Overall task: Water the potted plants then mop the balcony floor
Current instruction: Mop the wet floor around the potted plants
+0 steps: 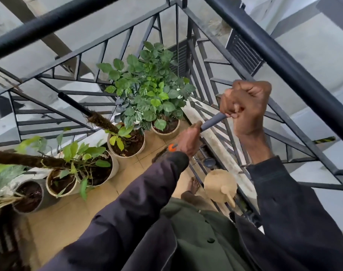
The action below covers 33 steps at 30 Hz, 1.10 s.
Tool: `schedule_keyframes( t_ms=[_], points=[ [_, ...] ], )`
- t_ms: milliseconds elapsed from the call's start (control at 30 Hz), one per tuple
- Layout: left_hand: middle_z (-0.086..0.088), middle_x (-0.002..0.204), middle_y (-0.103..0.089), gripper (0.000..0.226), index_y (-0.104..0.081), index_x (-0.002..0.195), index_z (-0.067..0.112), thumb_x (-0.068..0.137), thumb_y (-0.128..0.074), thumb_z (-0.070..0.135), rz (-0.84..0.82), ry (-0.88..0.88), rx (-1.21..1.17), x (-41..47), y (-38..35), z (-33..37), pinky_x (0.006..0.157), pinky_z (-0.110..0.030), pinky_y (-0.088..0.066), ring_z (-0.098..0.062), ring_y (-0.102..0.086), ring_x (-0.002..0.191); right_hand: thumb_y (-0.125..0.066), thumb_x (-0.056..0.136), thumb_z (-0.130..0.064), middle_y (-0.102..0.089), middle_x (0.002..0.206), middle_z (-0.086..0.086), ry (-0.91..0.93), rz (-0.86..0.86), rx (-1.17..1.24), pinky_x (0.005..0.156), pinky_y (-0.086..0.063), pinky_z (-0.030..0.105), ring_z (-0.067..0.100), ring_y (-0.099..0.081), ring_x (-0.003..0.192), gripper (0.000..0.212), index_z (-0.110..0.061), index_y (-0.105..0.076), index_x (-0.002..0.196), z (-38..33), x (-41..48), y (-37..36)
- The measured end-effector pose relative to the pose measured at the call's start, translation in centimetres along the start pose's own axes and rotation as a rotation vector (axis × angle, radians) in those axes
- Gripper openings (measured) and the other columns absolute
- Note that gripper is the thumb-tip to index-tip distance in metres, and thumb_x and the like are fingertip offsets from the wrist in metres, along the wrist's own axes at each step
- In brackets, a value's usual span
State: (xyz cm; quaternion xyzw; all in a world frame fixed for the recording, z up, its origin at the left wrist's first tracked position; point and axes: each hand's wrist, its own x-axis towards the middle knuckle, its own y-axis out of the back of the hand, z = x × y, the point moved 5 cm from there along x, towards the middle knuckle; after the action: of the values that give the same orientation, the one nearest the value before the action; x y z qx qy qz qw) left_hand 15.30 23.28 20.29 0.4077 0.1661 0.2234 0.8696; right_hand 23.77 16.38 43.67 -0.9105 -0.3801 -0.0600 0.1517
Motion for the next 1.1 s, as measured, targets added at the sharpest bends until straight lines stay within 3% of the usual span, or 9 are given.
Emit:
schedule_keyframes(
  t_ms=[167, 300, 467, 633, 767, 1100],
  points=[
    [-0.011, 0.083, -0.063, 0.031, -0.056, 0.100, 0.009, 0.081, -0.055, -0.015, -0.053, -0.008, -0.185, 4.8, -0.1, 1.1, 0.064, -0.039, -0.047, -0.029, -0.056, 0.073, -0.057, 0.077, -0.002, -0.037, 0.043, -0.017, 0.039, 0.100, -0.112, 0.054, -0.031, 0.026, 0.014, -0.030, 0.037, 0.037, -0.024, -0.048, 0.049, 1.5, 0.9, 0.9],
    [-0.017, 0.095, -0.068, 0.019, -0.056, 0.106, 0.005, 0.090, -0.062, -0.003, -0.189, 0.026, -0.188, 6.1, -1.7, 0.5, 0.073, -0.034, -0.038, -0.033, -0.062, 0.085, -0.058, 0.078, -0.004, -0.037, 0.040, -0.015, -0.064, 0.213, -0.205, 0.054, -0.033, 0.029, 0.016, -0.031, 0.037, 0.043, -0.030, -0.050, 0.044, 4.9, -0.5, 2.0],
    [-0.017, 0.098, -0.071, 0.015, -0.051, 0.111, 0.010, 0.098, -0.056, 0.006, -0.217, -0.068, -0.116, 6.7, -2.2, 1.2, 0.071, -0.041, -0.048, -0.036, -0.066, 0.087, -0.052, 0.078, 0.008, -0.034, 0.038, -0.012, -0.105, 0.220, -0.212, 0.059, -0.039, 0.023, 0.017, -0.030, 0.036, 0.052, -0.027, -0.049, 0.040, 4.7, 0.8, 3.5],
    [-0.015, 0.094, -0.070, 0.019, -0.047, 0.111, 0.014, 0.098, -0.052, 0.001, -0.225, -0.112, -0.035, 6.9, -1.3, 1.6, 0.072, -0.046, -0.053, -0.034, -0.066, 0.081, -0.048, 0.080, 0.016, -0.032, 0.038, -0.012, -0.128, 0.177, -0.187, 0.054, -0.031, 0.024, 0.015, -0.028, 0.034, 0.055, -0.024, -0.049, 0.042, 4.3, 1.5, 3.7],
    [-0.015, 0.086, -0.068, 0.017, -0.043, 0.105, 0.014, 0.098, -0.054, 0.003, -0.237, -0.128, -0.009, 6.0, -0.9, 1.4, 0.066, -0.047, -0.053, -0.035, -0.063, 0.073, -0.046, 0.081, 0.015, -0.032, 0.037, -0.015, -0.149, 0.129, -0.147, 0.052, -0.030, 0.019, 0.011, -0.027, 0.031, 0.059, -0.027, -0.050, 0.040, 3.9, 1.8, 3.3],
    [-0.008, 0.081, -0.061, 0.017, -0.048, 0.113, 0.010, 0.099, -0.048, 0.001, -0.278, -0.105, 0.055, 2.2, 0.0, -0.1, 0.064, -0.048, -0.057, -0.030, -0.060, 0.067, -0.047, 0.087, 0.008, -0.028, 0.038, -0.011, -0.248, 0.154, -0.047, 0.050, -0.026, 0.019, 0.010, -0.023, 0.032, 0.054, -0.020, -0.042, 0.041, 4.4, 2.0, 3.1]
  ],
)
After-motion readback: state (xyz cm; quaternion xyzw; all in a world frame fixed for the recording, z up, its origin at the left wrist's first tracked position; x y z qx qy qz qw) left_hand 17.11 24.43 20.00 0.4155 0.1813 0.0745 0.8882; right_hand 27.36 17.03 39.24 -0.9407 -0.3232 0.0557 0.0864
